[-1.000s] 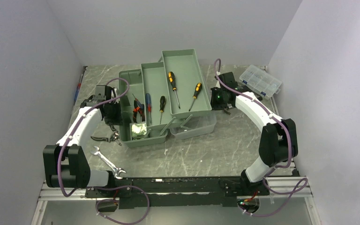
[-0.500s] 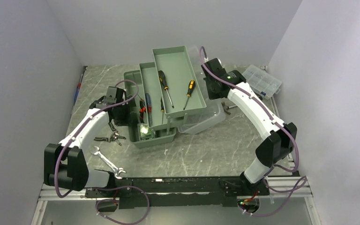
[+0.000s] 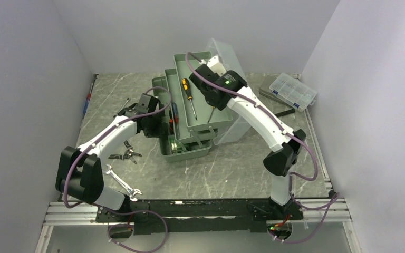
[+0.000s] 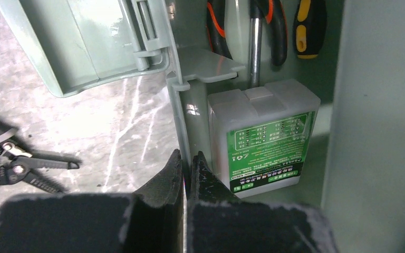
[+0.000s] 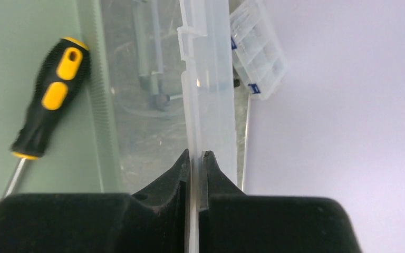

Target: Pack the tool kit

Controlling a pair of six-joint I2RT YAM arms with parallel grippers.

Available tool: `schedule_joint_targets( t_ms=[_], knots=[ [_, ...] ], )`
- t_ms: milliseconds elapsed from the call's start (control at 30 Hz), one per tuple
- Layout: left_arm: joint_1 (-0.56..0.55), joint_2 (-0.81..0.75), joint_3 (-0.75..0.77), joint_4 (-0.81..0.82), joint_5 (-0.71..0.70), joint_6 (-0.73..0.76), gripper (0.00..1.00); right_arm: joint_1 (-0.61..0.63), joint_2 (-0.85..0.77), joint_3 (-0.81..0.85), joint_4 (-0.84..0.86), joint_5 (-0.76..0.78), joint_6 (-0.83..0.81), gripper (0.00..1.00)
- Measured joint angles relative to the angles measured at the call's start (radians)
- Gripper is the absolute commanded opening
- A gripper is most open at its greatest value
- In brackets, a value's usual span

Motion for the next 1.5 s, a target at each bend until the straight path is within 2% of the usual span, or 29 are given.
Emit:
schedule_joint_targets(
  t_ms=[100,300,400,600,733,867,900,1033,1100,1300,1500],
  knots=[
    [-0.026,0.026,0.022,0.009,-0.001,-0.023,0.0,0.052,0.063,0.111,-0.047,0.063,-0.013,0.17],
    [-0.034,0.038,0.033,0.008,-0.007,-0.045,0.0,0.138,0.097,0.196,-0.03,0.042,-0.022,0.18],
    [-0.034,0.039,0.033,0.014,-0.01,-0.049,0.0,0.167,0.073,0.182,0.08,-0.07,-0.005,0.18],
    [-0.034,0.041,0.029,0.035,0.012,-0.068,0.0,0.188,-0.034,0.035,0.346,-0.441,0.063,0.26],
    [-0.031,0.041,0.008,0.09,0.048,-0.084,0.01,0.192,-0.034,-0.027,0.419,-0.634,0.103,0.43],
    [-0.01,0.021,-0.024,0.126,0.087,-0.103,0.04,0.197,-0.044,-0.05,0.486,-0.765,0.123,0.47],
    [-0.005,0.013,-0.037,0.142,0.097,-0.107,0.06,0.194,-0.054,-0.062,0.497,-0.79,0.128,0.48],
    [0.008,-0.014,-0.073,0.175,0.121,-0.113,0.27,0.172,-0.121,-0.115,0.531,-0.834,0.142,0.54],
    [0.018,-0.03,-0.079,0.164,0.143,-0.105,0.34,0.151,-0.174,-0.157,0.554,-0.839,0.15,0.59],
    [0.101,-0.169,-0.092,0.114,0.175,-0.08,0.4,0.016,-0.332,-0.327,0.624,-0.866,0.184,0.62],
    [0.134,-0.249,-0.058,0.039,0.16,-0.045,0.41,-0.123,-0.353,-0.407,0.642,-0.909,0.208,0.67]
  ],
)
